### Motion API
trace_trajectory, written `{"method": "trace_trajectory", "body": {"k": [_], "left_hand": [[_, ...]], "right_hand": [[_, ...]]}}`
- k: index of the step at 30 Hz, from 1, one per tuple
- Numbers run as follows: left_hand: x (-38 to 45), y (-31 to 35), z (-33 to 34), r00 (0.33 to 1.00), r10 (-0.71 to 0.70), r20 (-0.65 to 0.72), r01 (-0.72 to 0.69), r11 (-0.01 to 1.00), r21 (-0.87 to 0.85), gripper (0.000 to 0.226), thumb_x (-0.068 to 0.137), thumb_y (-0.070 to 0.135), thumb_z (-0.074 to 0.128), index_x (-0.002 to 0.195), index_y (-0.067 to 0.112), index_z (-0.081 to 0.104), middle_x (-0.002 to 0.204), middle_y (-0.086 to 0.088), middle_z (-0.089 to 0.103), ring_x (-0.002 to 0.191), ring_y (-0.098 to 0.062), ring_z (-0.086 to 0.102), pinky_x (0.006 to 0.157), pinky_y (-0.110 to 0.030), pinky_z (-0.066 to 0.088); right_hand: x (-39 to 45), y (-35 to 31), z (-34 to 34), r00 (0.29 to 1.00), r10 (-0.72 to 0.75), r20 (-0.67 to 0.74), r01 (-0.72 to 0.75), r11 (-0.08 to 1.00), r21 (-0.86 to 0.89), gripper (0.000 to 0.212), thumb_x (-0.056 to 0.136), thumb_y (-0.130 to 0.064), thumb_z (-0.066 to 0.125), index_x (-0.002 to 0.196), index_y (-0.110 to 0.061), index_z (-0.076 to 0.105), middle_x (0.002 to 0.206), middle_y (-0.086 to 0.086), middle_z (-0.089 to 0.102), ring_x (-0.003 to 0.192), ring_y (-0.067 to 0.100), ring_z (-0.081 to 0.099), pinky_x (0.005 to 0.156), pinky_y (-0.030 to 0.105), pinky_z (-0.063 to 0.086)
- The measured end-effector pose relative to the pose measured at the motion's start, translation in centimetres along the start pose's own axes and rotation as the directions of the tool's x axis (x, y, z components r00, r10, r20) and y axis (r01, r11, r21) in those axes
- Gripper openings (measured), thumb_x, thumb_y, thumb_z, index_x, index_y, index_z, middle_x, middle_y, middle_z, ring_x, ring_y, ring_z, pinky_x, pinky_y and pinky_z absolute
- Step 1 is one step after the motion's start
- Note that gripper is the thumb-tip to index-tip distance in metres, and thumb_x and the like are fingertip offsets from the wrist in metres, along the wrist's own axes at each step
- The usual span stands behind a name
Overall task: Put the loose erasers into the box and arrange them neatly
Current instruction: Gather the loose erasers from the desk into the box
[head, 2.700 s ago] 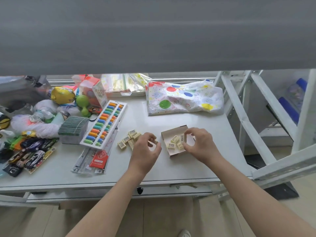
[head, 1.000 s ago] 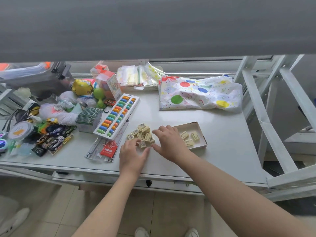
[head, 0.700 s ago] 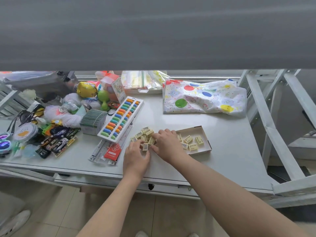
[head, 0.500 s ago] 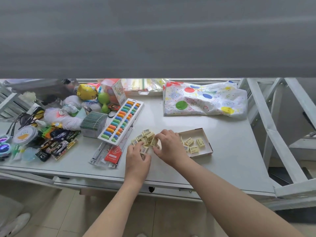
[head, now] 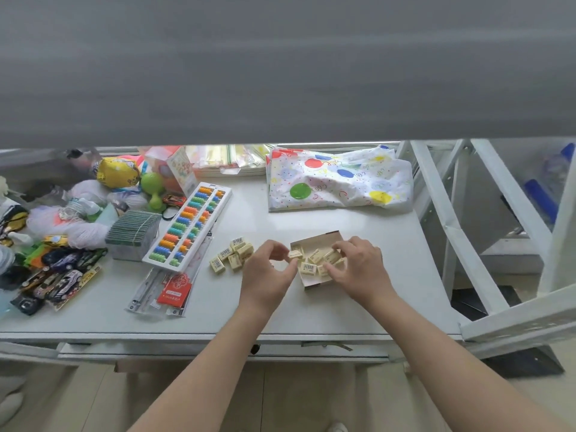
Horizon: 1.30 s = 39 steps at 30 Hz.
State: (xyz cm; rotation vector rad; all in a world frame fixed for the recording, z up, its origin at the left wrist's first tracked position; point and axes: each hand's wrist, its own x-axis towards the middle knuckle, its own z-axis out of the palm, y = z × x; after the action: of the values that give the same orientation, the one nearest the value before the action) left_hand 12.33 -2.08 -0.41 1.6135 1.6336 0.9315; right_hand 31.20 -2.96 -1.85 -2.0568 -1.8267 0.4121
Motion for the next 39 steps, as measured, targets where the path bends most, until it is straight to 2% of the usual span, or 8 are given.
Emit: {"method": "trace_trajectory", "body": {"k": [2, 6, 9, 11, 15, 21, 31, 39], "left_hand": [[0.8, 0.5, 1.3, 0.998, 0.045, 0.038, -0.047, 0.997, 0.052, 0.017, 0.076, 0.023, 0.081, 0.088, 0.018, 0.07, 0.082, 0.009, 0.072, 0.08, -0.005, 0.066, 0.069, -0.013, 0.047], [2.6, 0.9, 3.2, 0.99, 0.097, 0.104, -0.112, 0.982, 0.151, 0.013, 0.073, 0.021, 0.08, 0.081, 0.018, 0.071, 0.081, 0.003, 0.073, 0.08, -0.014, 0.066, 0.076, -0.029, 0.053], [3.5, 0.8, 4.3, 0.981, 0.124, 0.15, -0.15, 0.972, 0.18, 0.011, 0.073, 0.015, 0.08, 0.08, 0.012, 0.072, 0.081, -0.003, 0.073, 0.079, -0.017, 0.064, 0.073, -0.026, 0.05], [3.7, 0.8, 4.7, 0.976, 0.143, 0.166, -0.175, 0.965, 0.196, 0.008, 0.076, 0.01, 0.078, 0.079, 0.009, 0.071, 0.08, -0.004, 0.072, 0.074, -0.017, 0.062, 0.068, -0.021, 0.048], [3.8, 0.7, 5.0, 0.958, 0.219, 0.184, -0.266, 0.918, 0.294, 0.01, 0.078, 0.005, 0.074, 0.073, 0.008, 0.066, 0.076, -0.005, 0.067, 0.073, -0.023, 0.06, 0.067, -0.032, 0.05], [3.6, 0.7, 5.3, 0.921, 0.321, 0.222, -0.39, 0.758, 0.522, 0.008, 0.085, 0.021, 0.069, 0.088, 0.014, 0.071, 0.08, -0.004, 0.074, 0.084, -0.029, 0.062, 0.08, -0.037, 0.044], [3.0, 1.0, 5.8, 0.948, 0.274, 0.163, -0.313, 0.701, 0.64, 0.01, 0.088, 0.023, 0.063, 0.091, 0.016, 0.07, 0.09, -0.001, 0.073, 0.094, -0.027, 0.06, 0.084, -0.035, 0.038], [2.6, 1.5, 5.5, 0.968, 0.205, 0.142, -0.245, 0.679, 0.692, 0.014, 0.092, 0.021, 0.058, 0.099, 0.019, 0.07, 0.096, -0.001, 0.072, 0.097, -0.025, 0.059, 0.086, -0.034, 0.039]], "right_hand": [[-0.3, 0.5, -0.4, 1.0, -0.005, 0.0, 0.005, 0.998, -0.056, 0.036, 0.078, -0.039, 0.076, 0.105, -0.016, 0.073, 0.098, 0.006, 0.064, 0.099, 0.031, 0.058, 0.089, 0.041, 0.039], [-0.9, 0.8, -1.3, 1.0, -0.026, 0.002, 0.026, 0.979, -0.202, 0.034, 0.08, -0.043, 0.069, 0.099, -0.016, 0.073, 0.099, 0.005, 0.06, 0.099, 0.029, 0.053, 0.087, 0.04, 0.039], [-1.0, 0.8, -2.1, 0.999, 0.011, 0.051, 0.003, 0.961, -0.276, 0.033, 0.085, -0.042, 0.059, 0.103, -0.017, 0.07, 0.108, 0.005, 0.058, 0.106, 0.028, 0.05, 0.09, 0.039, 0.036], [-1.0, 0.8, -2.6, 0.996, 0.046, 0.082, -0.021, 0.957, -0.289, 0.032, 0.087, -0.039, 0.055, 0.107, -0.017, 0.068, 0.111, 0.006, 0.058, 0.108, 0.028, 0.05, 0.092, 0.038, 0.036], [-0.7, 1.0, -3.0, 0.991, 0.068, 0.114, -0.039, 0.969, -0.244, 0.036, 0.088, -0.038, 0.058, 0.118, -0.018, 0.064, 0.115, 0.006, 0.058, 0.111, 0.027, 0.051, 0.098, 0.037, 0.038], [-0.6, 1.4, -2.8, 0.996, -0.003, 0.089, 0.023, 0.973, -0.228, 0.032, 0.089, -0.042, 0.063, 0.115, -0.022, 0.066, 0.111, 0.0, 0.063, 0.109, 0.024, 0.052, 0.095, 0.034, 0.037], [-0.3, 2.1, -2.5, 0.988, -0.069, 0.135, 0.099, 0.97, -0.223, 0.034, 0.09, -0.05, 0.062, 0.107, -0.023, 0.075, 0.109, 0.002, 0.064, 0.106, 0.024, 0.055, 0.092, 0.035, 0.041], [-1.0, 2.6, -2.6, 0.982, -0.097, 0.16, 0.115, 0.988, -0.104, 0.032, 0.094, -0.04, 0.058, 0.105, -0.015, 0.075, 0.108, 0.007, 0.06, 0.104, 0.028, 0.057, 0.093, 0.038, 0.047]]}}
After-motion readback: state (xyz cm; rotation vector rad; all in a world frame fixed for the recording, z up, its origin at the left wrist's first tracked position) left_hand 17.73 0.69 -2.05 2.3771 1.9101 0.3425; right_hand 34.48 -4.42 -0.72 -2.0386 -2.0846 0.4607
